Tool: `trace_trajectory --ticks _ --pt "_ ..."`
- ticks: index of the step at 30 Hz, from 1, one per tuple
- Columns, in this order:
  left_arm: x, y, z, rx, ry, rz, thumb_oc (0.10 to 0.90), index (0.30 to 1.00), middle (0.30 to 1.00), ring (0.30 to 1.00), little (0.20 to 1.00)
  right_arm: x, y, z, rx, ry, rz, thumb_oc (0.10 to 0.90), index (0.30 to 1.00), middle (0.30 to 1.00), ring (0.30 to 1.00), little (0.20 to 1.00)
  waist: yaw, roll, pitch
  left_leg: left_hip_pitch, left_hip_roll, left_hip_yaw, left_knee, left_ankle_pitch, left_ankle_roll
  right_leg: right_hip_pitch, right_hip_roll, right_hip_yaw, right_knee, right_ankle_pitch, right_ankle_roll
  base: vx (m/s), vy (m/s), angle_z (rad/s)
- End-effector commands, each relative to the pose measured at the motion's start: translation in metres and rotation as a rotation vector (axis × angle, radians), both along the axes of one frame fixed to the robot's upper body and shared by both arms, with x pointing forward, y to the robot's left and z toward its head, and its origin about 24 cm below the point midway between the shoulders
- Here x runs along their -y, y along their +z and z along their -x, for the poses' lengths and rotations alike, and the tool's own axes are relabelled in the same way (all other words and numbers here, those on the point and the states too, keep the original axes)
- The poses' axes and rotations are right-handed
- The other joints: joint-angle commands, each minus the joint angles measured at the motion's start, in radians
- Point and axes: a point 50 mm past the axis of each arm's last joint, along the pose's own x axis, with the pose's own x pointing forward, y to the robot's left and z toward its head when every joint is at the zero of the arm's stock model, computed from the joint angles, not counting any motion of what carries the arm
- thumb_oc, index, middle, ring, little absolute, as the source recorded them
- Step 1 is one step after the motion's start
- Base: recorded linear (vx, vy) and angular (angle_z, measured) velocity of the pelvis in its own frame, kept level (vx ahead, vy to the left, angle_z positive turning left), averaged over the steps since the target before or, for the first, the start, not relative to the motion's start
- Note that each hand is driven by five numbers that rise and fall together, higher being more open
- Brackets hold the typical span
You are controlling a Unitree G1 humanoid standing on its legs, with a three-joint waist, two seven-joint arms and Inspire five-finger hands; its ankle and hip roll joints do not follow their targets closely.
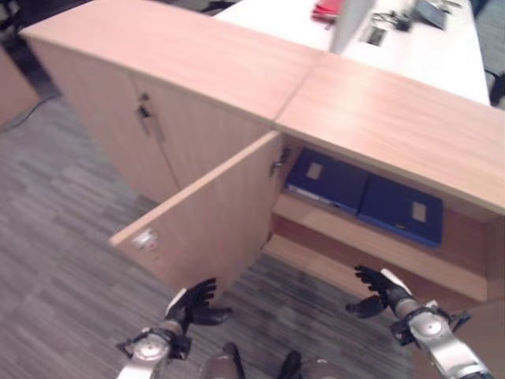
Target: Put the empty folder in the office cabinet
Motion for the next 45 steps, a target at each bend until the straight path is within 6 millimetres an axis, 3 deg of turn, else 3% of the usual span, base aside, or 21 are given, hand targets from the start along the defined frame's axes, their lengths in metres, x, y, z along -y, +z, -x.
trace_trajectory --ticks 1,5,8,14,16,17,22,23,24,25,27,28,33,39,45 --pt "0.004 0.013 0.003 0.073 -0.065 0.001 0.8 0.9 0.9 0.9 0.9 0.022 0.032 -0.015 0.147 -0.026 0.055 0.8 0.9 0.9 0.9 0.9 -0.001 0.021 -0.073 0.146 0.058 -0.015 -0.02 -0.056 -0.055 0.032 0.037 -0.085 -0.097 -0.002 0.026 0.04 0.154 1.0" --pt "-0.01 0.011 0.017 0.048 -0.017 -0.002 0.8 0.9 0.9 0.9 0.9 0.031 0.022 -0.001 0.095 -0.068 0.051 0.8 0.9 0.9 0.9 0.9 0.028 0.038 -0.093 0.191 0.009 -0.065 -0.184 -0.007 -0.055 0.038 0.006 -0.136 -0.07 0.028 0.052 0.01 0.112 0.79" --pt "-0.018 0.008 0.024 0.031 0.048 0.006 0.8 0.9 0.9 0.9 0.9 0.032 0.017 0.002 0.078 -0.087 0.046 0.8 0.9 0.9 0.9 0.9 0.042 0.043 -0.093 0.199 -0.009 -0.092 -0.219 0.009 -0.048 0.036 -0.013 -0.151 -0.053 0.035 0.063 -0.02 0.089 0.69" --pt "-0.054 0.002 0.059 -0.023 0.263 -0.001 0.8 0.9 0.9 0.9 0.9 0.033 0.005 0.011 0.02 -0.11 0.029 0.8 0.9 0.9 0.9 0.9 0.087 0.052 -0.097 0.203 -0.049 -0.136 -0.238 0.008 -0.022 0.031 -0.04 -0.16 -0.049 0.067 0.087 -0.03 0.08 0.24" --pt "-0.054 0.002 0.059 -0.024 0.264 -0.002 0.8 0.9 0.9 0.9 0.9 0.032 0.004 0.011 0.019 -0.108 0.028 0.8 0.9 0.9 0.9 0.9 0.086 0.051 -0.098 0.203 -0.05 -0.135 -0.238 0.008 -0.021 0.031 -0.04 -0.159 -0.049 0.069 0.088 -0.02 0.063 0.0" --pt "-0.068 0.003 0.072 -0.044 0.311 -0.033 0.8 0.9 0.9 0.9 0.9 0.033 0.0 0.015 -0.008 -0.108 0.027 0.8 0.9 0.9 0.9 0.9 0.099 0.055 -0.101 0.206 -0.063 -0.142 -0.235 -0.002 -0.01 0.025 -0.046 -0.145 -0.052 0.085 0.099 -0.04 0.091 -0.02" --pt "-0.078 0.006 0.078 -0.044 0.355 -0.052 0.8 0.9 0.9 0.9 0.9 0.032 -0.005 0.02 -0.035 -0.114 0.013 0.8 0.9 0.9 0.9 0.9 0.106 0.055 -0.108 0.212 -0.076 -0.138 -0.235 -0.008 -0.001 0.021 -0.051 -0.129 -0.064 0.109 0.111 -0.02 0.061 -0.05" --pt "-0.079 0.008 0.075 -0.032 0.349 -0.058 0.8 0.9 0.9 0.9 0.9 0.031 -0.006 0.021 -0.04 -0.113 0.007 0.8 0.9 0.9 0.9 0.9 0.105 0.055 -0.111 0.213 -0.079 -0.137 -0.235 -0.009 0.001 0.02 -0.052 -0.126 -0.068 0.114 0.114 -0.03 0.069 -0.13" --pt "-0.077 0.02 0.056 0.037 0.307 -0.078 0.8 0.9 0.9 0.9 0.9 0.029 -0.012 0.027 -0.069 -0.109 0.001 0.8 0.9 0.9 0.9 0.9 0.097 0.051 -0.117 0.215 -0.087 -0.134 -0.24 -0.008 0.005 0.018 -0.056 -0.116 -0.078 0.129 0.123 -0.02 0.055 -0.16" --pt "-0.077 0.02 0.056 0.037 0.306 -0.078 0.8 0.9 0.9 0.9 0.9 0.029 -0.012 0.027 -0.068 -0.11 0.0 0.8 0.9 0.9 0.9 0.9 0.098 0.051 -0.117 0.215 -0.087 -0.134 -0.241 -0.007 0.005 0.018 -0.056 -0.115 -0.079 0.13 0.123 -0.03 0.055 -0.15" --pt "-0.07 0.03 0.034 0.105 0.253 -0.089 0.8 0.9 0.9 0.9 0.9 0.026 -0.016 0.029 -0.08 -0.107 -0.005 0.8 0.9 0.9 0.9 0.9 0.087 0.048 -0.122 0.218 -0.091 -0.13 -0.244 -0.007 0.005 0.016 -0.058 -0.107 -0.083 0.138 0.128 -0.01 0.033 -0.12" --pt "-0.062 0.04 0.013 0.173 0.212 -0.093 0.8 0.9 0.9 0.9 0.9 0.023 -0.021 0.032 -0.096 -0.098 -0.005 0.8 0.9 0.9 0.9 0.9 0.071 0.045 -0.129 0.223 -0.096 -0.125 -0.248 -0.008 0.005 0.014 -0.059 -0.097 -0.088 0.146 0.133 -0.01 0.035 -0.08" --pt "-0.045 0.06 -0.036 0.275 0.114 -0.139 0.8 0.9 0.9 0.9 0.9 0.017 -0.027 0.036 -0.131 -0.069 0.006 0.8 0.9 0.9 0.9 0.9 0.026 0.034 -0.143 0.241 -0.103 -0.098 -0.261 -0.012 0.008 0.005 -0.064 -0.064 -0.098 0.169 0.147 0.0 0.024 -0.2" --pt "-0.044 0.074 -0.086 0.274 0.045 -0.276 0.8 0.9 0.9 0.9 0.9 0.013 -0.036 0.047 -0.186 -0.035 0.014 0.8 0.9 0.9 0.9 0.9 -0.039 0.025 -0.165 0.266 -0.108 -0.058 -0.269 -0.02 0.011 -0.004 -0.064 -0.034 -0.1 0.182 0.156 0.0 0.002 -0.32" --pt "-0.027 0.083 -0.113 0.281 -0.034 -0.297 0.8 0.9 0.9 0.9 0.9 0.014 -0.041 0.054 -0.21 -0.033 0.022 0.8 0.9 0.9 0.9 0.9 -0.067 0.02 -0.173 0.281 -0.109 -0.036 -0.272 -0.025 0.013 -0.01 -0.062 -0.016 -0.105 0.19 0.163 0.0 -0.01 -0.16"
